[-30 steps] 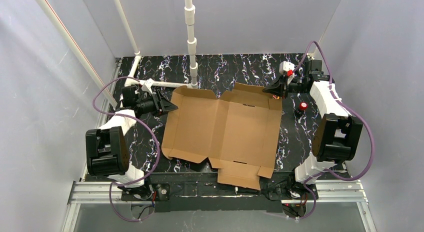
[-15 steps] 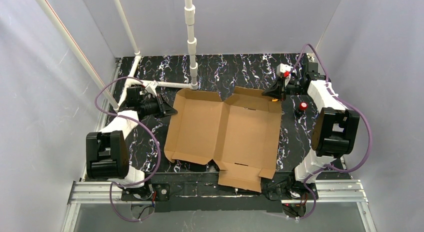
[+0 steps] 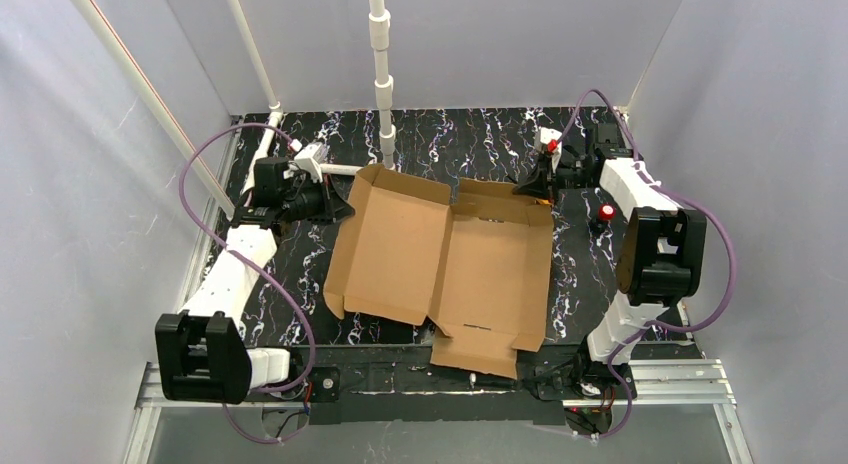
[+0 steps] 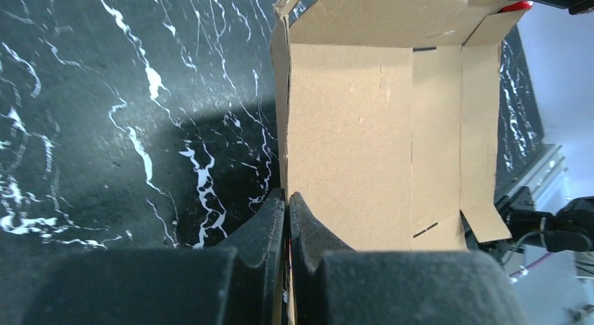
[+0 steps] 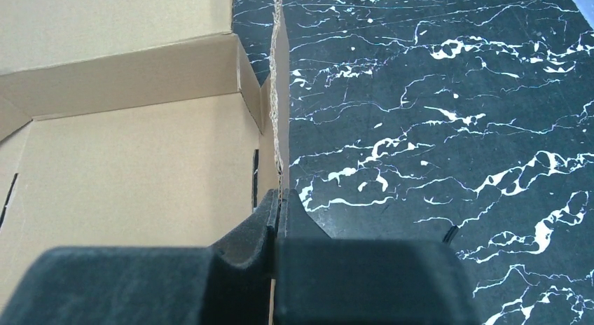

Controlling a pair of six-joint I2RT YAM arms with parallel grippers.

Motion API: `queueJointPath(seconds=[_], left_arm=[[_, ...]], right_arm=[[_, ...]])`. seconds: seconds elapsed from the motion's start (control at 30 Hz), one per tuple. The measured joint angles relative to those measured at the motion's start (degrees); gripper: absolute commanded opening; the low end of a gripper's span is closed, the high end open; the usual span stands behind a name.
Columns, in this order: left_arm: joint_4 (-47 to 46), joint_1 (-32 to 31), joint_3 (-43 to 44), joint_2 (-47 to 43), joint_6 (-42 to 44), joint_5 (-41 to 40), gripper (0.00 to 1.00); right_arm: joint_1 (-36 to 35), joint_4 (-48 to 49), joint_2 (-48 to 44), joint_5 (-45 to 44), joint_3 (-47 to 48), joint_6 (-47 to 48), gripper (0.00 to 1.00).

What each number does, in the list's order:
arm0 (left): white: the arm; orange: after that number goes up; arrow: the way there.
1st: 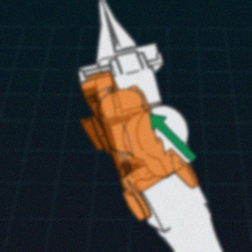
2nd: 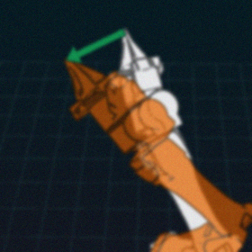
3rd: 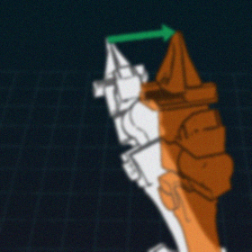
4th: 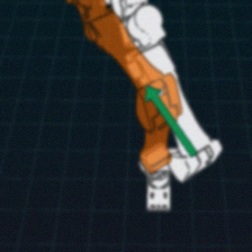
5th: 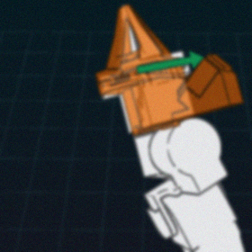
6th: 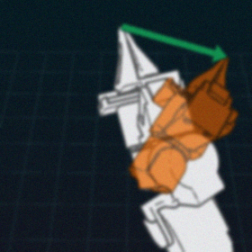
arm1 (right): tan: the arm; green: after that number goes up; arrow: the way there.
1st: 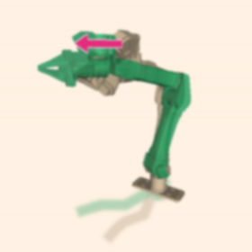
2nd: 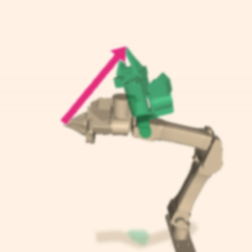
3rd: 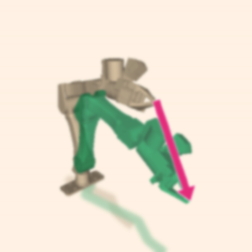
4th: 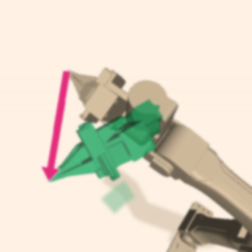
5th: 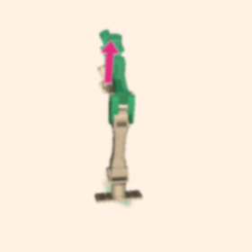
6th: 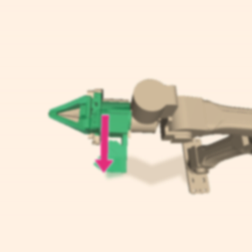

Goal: Fold the paper box

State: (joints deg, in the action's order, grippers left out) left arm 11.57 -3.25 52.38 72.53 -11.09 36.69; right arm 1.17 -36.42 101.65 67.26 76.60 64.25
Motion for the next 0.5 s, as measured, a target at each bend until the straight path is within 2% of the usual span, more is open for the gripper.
queueJointPath(seconds=[0.27,0.5], left_arm=[[7.0,-4.5,10.1,-1.6,6.3,-8.0,0.00],[12.6,-10.8,23.0,2.3,12.1,-14.0,0.00]], right_arm=[[-1.2,7.2,0.0,-0.9,-1.6,-8.2,0.01],[-4.3,28.2,-0.1,-6.1,-10.4,-29.3,0.01]])
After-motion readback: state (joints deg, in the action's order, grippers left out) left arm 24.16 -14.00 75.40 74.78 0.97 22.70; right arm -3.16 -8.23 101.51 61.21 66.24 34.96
